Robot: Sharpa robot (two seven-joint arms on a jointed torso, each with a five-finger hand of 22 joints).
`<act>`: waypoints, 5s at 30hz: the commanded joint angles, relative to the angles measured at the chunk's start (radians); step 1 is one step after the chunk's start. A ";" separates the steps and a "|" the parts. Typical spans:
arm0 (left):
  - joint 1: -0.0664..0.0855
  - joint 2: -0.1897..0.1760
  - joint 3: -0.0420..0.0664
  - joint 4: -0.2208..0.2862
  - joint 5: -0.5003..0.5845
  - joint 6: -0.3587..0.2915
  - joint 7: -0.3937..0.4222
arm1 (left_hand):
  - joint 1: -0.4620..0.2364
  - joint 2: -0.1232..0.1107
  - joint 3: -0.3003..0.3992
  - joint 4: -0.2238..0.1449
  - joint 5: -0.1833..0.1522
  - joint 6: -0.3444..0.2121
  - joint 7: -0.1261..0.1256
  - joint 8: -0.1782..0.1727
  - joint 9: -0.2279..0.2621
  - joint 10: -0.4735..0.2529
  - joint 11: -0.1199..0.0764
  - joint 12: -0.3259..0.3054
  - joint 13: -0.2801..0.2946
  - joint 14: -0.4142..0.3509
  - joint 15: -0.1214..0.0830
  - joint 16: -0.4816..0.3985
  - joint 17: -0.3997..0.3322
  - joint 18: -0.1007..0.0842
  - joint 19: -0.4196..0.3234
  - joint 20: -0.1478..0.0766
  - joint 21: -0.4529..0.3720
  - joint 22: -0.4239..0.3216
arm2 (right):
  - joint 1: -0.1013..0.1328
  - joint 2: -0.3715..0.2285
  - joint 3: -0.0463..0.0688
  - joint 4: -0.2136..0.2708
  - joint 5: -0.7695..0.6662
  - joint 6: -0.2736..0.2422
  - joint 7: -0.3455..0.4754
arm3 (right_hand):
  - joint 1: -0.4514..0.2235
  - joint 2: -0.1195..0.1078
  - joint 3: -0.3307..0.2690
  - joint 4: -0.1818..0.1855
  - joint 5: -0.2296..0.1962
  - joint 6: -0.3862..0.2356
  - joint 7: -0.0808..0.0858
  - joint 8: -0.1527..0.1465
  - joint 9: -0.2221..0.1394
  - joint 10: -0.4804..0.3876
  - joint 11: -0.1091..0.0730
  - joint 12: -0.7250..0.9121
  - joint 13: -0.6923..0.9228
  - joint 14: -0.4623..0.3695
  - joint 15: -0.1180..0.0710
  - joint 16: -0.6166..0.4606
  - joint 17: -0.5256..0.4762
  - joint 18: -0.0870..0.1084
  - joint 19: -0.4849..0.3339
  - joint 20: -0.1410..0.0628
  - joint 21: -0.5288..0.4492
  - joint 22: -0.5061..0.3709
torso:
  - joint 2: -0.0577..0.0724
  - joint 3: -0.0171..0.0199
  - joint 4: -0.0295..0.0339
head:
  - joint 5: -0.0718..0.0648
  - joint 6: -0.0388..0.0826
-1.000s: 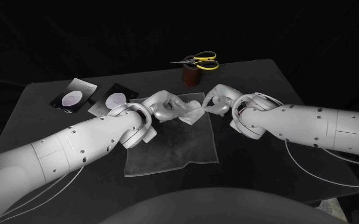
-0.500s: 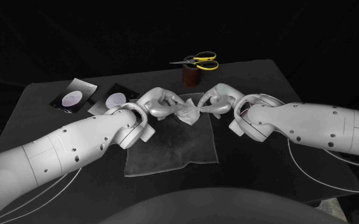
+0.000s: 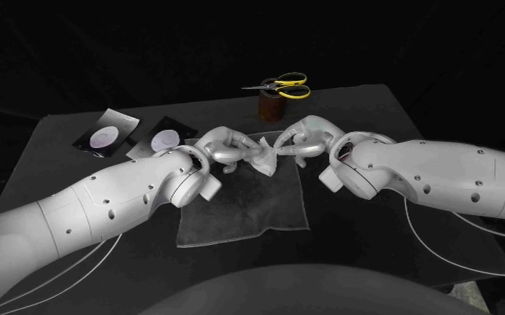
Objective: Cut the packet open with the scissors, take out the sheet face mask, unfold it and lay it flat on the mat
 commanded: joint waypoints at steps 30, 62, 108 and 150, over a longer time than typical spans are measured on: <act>-0.002 0.002 0.000 -0.004 0.204 0.128 0.023 | 0.035 0.002 -0.055 0.002 0.002 -0.049 0.017 -0.044 -0.029 0.003 0.012 -0.012 0.003 -0.001 0.002 0.001 0.010 -0.015 0.010 0.002 0.007 0.008 | 0.004 0.030 0.001 0.002 0.188 0.047 0.066 | -0.014 0.010 0.008 -0.003 0.005 0.003 0.001 0.007 0.013 0.073 0.005 -0.011 0.169 0.093 0.000 0.005 0.218 0.016 0.001 0.001 -0.012 -0.002 | 0.000 0.0018 -0.0014 | 0.013 0.000; -0.005 -0.001 -0.001 -0.006 0.175 0.152 0.008 | 0.029 0.000 -0.050 -0.002 0.002 -0.045 0.019 -0.033 -0.035 -0.018 0.016 0.005 0.019 -0.009 0.006 -0.001 0.005 -0.012 -0.004 0.008 0.003 -0.002 | 0.003 0.031 0.001 0.007 0.206 0.064 0.075 | -0.015 0.014 0.011 -0.006 0.005 0.000 0.002 0.008 0.015 0.073 0.006 -0.014 0.168 0.092 0.000 0.004 0.215 0.017 0.000 0.001 -0.017 -0.003 | 0.000 0.0013 -0.0013 | 0.025 0.000; -0.012 -0.005 -0.001 -0.007 0.211 0.210 0.075 | 0.051 -0.033 -0.089 -0.030 0.001 -0.070 0.014 -0.068 -0.060 -0.007 0.000 0.042 0.043 0.003 -0.007 0.009 0.037 -0.018 0.012 -0.005 0.020 0.031 | 0.002 0.042 0.001 0.017 0.220 0.080 0.084 | -0.019 0.019 0.013 -0.010 0.005 -0.004 0.003 0.009 0.018 0.072 0.007 -0.015 0.167 0.091 0.001 0.002 0.211 0.017 -0.003 0.001 -0.022 -0.003 | 0.000 0.0019 -0.0014 | 0.023 0.000; -0.012 -0.011 -0.001 -0.014 0.228 0.124 0.120 | 0.069 0.058 -0.149 0.009 0.002 0.133 -0.056 0.041 -0.015 0.189 -0.061 0.200 0.367 0.025 -0.059 0.019 0.079 -0.025 0.037 -0.046 0.040 0.069 | 0.002 0.027 0.001 0.014 0.236 0.063 0.097 | -0.021 0.022 0.014 -0.014 0.005 -0.006 0.004 0.010 0.021 0.072 0.007 -0.013 0.169 0.091 0.002 0.002 0.211 0.018 -0.004 0.001 -0.024 -0.003 | 0.000 0.0018 -0.0010 | 0.020 0.000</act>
